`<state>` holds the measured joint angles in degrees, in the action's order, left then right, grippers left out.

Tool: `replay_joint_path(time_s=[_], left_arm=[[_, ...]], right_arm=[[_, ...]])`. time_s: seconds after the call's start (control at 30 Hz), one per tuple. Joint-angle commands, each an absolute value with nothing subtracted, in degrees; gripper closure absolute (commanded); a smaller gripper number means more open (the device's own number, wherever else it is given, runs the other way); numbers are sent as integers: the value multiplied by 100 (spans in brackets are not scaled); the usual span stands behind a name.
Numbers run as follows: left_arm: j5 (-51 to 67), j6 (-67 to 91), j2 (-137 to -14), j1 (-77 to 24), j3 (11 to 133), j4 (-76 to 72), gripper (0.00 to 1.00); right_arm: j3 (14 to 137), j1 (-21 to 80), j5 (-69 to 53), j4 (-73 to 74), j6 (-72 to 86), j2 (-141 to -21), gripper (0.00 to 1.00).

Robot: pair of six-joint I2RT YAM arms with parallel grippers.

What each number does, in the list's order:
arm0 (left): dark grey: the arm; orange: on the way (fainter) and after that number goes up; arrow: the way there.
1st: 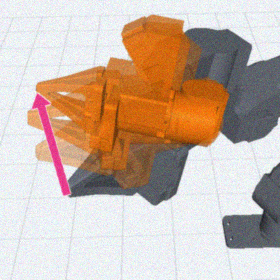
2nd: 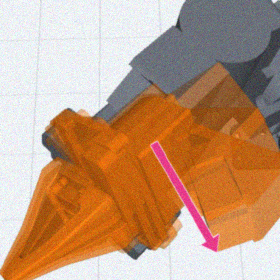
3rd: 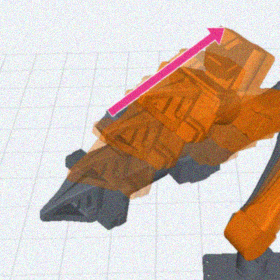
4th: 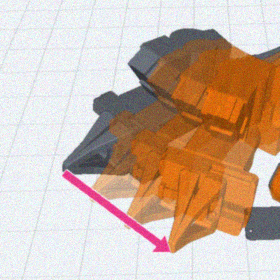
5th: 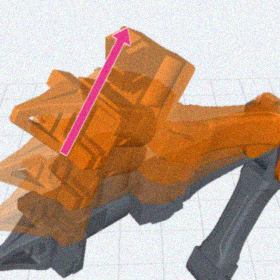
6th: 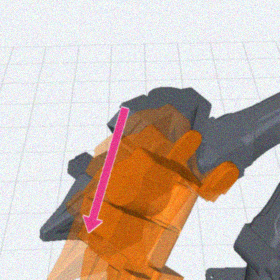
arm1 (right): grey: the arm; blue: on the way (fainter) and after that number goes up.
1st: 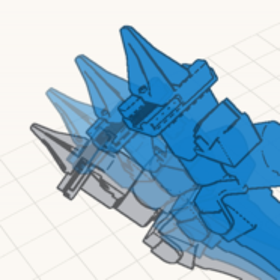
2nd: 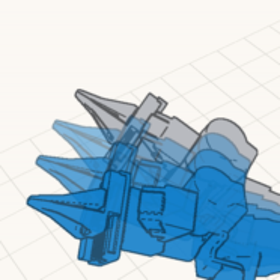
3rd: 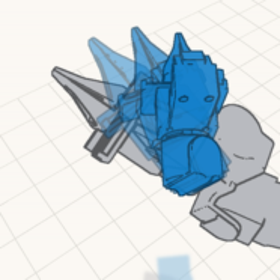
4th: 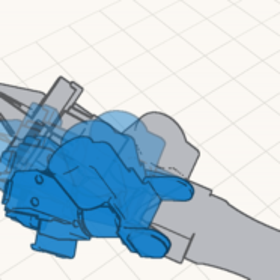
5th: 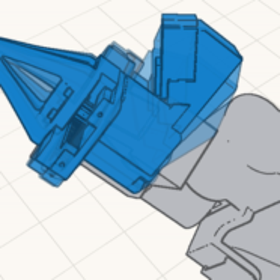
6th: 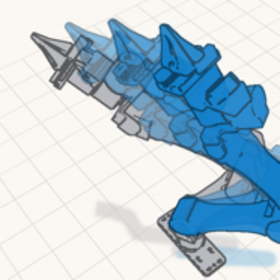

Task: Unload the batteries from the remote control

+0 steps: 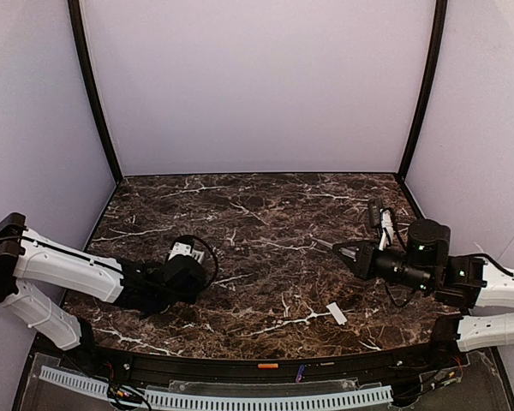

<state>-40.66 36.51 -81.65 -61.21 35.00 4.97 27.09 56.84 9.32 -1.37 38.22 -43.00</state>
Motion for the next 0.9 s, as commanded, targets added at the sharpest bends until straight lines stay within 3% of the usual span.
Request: replay_joint_path(time_s=[0.0,0.53,0.7,0.87], left_arm=[[-4028,4017,-8196,-6092,3275,318,89],[-3922,4298,-8433,-6092,3041,179,65],[-3924,4349,-8435,-6095,3049,264,51],[-4009,4276,-8393,-6091,3189,530,30]], right_arm=[[2663,5664,1012,-129,3901,-4239,100],[2619,5669,1040,-22,3996,-4156,100],[2602,5662,1060,-22,3997,-4131,100],[2604,5667,1056,-18,3995,-4136,100]])
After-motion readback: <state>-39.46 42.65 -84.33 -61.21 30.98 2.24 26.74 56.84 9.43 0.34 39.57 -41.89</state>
